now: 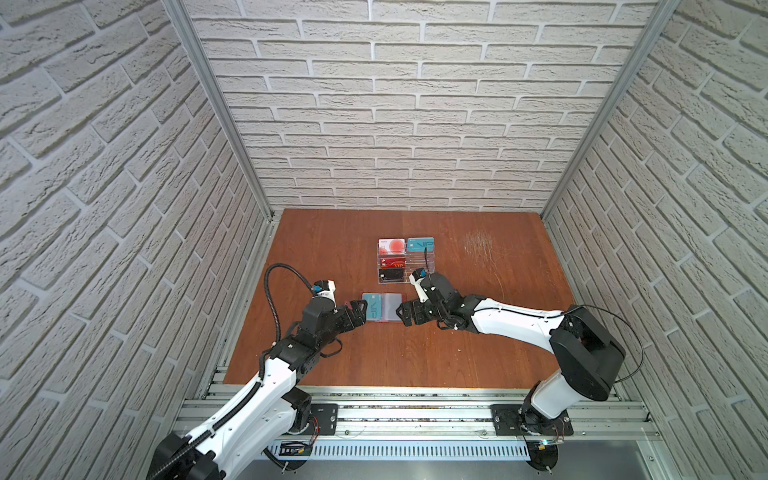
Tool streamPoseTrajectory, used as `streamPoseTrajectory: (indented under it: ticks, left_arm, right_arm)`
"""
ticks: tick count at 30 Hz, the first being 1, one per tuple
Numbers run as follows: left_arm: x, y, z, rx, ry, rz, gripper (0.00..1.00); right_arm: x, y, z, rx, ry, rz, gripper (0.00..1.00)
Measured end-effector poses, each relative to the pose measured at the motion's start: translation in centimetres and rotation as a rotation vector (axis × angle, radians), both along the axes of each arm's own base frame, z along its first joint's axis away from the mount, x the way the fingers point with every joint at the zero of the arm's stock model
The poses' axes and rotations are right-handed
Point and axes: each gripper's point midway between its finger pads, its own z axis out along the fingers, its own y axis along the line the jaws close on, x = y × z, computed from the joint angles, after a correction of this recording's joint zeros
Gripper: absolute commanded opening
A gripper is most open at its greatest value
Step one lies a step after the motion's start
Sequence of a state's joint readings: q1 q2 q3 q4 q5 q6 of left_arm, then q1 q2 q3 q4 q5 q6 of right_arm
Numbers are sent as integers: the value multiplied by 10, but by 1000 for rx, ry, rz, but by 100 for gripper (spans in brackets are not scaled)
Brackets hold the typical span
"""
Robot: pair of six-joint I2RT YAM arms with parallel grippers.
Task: Take the credit cards out of the card holder
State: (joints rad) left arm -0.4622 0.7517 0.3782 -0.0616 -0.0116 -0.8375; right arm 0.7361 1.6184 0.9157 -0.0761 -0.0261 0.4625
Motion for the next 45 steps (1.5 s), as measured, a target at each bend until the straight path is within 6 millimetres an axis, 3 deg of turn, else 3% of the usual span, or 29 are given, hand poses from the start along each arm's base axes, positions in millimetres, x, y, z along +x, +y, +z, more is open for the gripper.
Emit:
streamPoseTrajectory:
  ticks: [5,12,23,28,35,40,45]
  left_arm:
    - [0,16,12,8,-69,50,98]
    - [-6,29,-11,11,-24,92,98]
    - [8,5,-33,-109,88,64,98]
    - [22,-9,-24,-182,97,53,98]
    - [43,-26,-6,-272,77,35,98]
    - [50,-32,-16,-301,111,39,98]
    - [55,-36,-30,-325,151,51,98]
  right_arm:
    - [1,0,-5,-18,4,2,100]
    - [3,12,-12,-63,11,19,100]
    - [20,25,-20,-190,27,-15,100]
    - [20,23,-26,-205,54,-49,98]
    - [19,43,-19,-75,95,-65,93]
    - [21,63,-9,49,102,-61,86]
    - [22,80,-17,125,128,-46,78]
